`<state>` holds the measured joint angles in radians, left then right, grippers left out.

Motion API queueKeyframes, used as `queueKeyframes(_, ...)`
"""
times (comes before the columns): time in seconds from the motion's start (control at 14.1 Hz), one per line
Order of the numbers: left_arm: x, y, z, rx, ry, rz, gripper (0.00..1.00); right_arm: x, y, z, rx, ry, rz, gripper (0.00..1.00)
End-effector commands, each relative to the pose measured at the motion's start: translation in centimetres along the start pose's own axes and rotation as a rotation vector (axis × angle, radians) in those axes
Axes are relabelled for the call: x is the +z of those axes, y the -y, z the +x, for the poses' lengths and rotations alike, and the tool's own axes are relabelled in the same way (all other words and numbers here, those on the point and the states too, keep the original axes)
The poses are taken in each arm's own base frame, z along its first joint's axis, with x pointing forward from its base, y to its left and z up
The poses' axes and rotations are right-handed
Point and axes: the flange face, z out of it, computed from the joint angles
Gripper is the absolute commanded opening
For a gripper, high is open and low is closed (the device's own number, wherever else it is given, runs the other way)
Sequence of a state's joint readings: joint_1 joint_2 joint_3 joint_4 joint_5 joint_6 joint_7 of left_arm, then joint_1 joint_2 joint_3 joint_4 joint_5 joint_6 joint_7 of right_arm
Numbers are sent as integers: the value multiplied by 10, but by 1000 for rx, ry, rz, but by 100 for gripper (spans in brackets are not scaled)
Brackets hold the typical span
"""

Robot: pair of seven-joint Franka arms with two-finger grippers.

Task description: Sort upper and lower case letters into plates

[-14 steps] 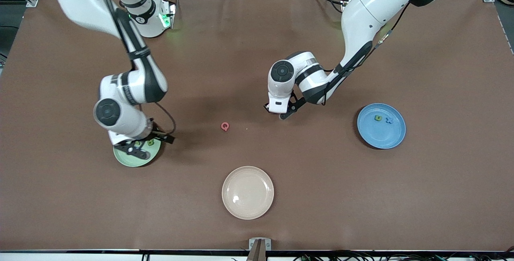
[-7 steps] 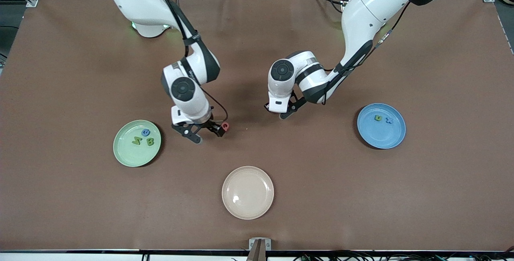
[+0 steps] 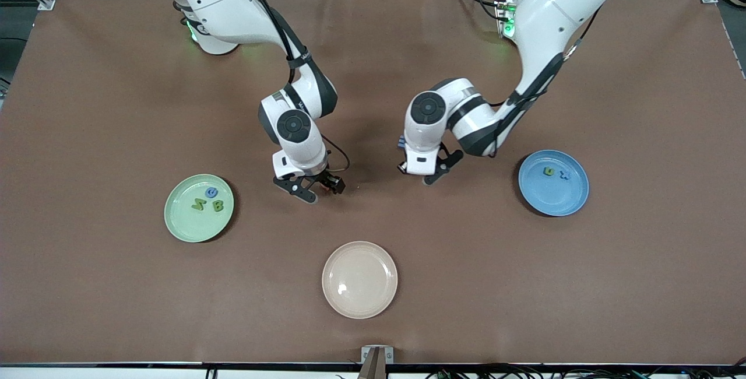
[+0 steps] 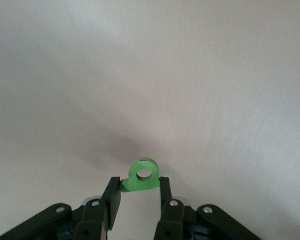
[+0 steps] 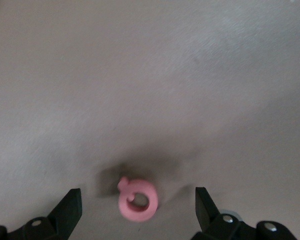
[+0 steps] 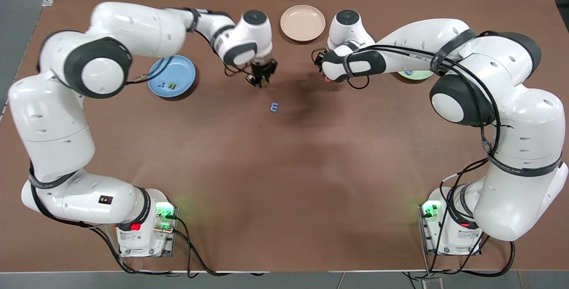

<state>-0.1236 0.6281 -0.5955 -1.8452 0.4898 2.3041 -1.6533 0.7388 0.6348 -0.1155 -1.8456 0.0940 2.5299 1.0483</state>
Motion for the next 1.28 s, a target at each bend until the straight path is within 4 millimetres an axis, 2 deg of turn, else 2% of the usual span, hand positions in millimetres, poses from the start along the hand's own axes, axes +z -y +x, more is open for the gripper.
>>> queueKeyframes(0.0, -47, 21, 40, 43, -18, -9, 15, -4, 8, -19, -78, -8, -7, 100)
queueKeyframes(0.14, -64, 37, 73, 82, 0, 8, 15, -4, 10, -24, -156, -13, -12, 98)
queueKeyframes(0.28, -75, 65, 107, 146, 27, 37, 15, -4, 10, -22, -237, -15, -11, 97)
queueKeyframes(0.43, -77, 93, 138, 196, 36, 37, 15, -2, 7, -17, -289, -28, -24, 95)
queueKeyframes(0.57, -70, 117, 163, 280, 42, 51, 15, 0, 3, -12, -319, -47, -42, 92)
queueKeyframes(0.71, -60, 142, 192, 394, 10, 80, 15, 1, -1, -3, -329, -59, -54, 83)
queueKeyframes(0.99, -43, 176, 231, 577, -12, 109, 15, 8, -2, -1, -326, -65, -47, 73)
queueKeyframes(1.21, -26, 199, 254, 650, -30, 73, 15, 13, -4, -2, -312, -63, -47, 59)
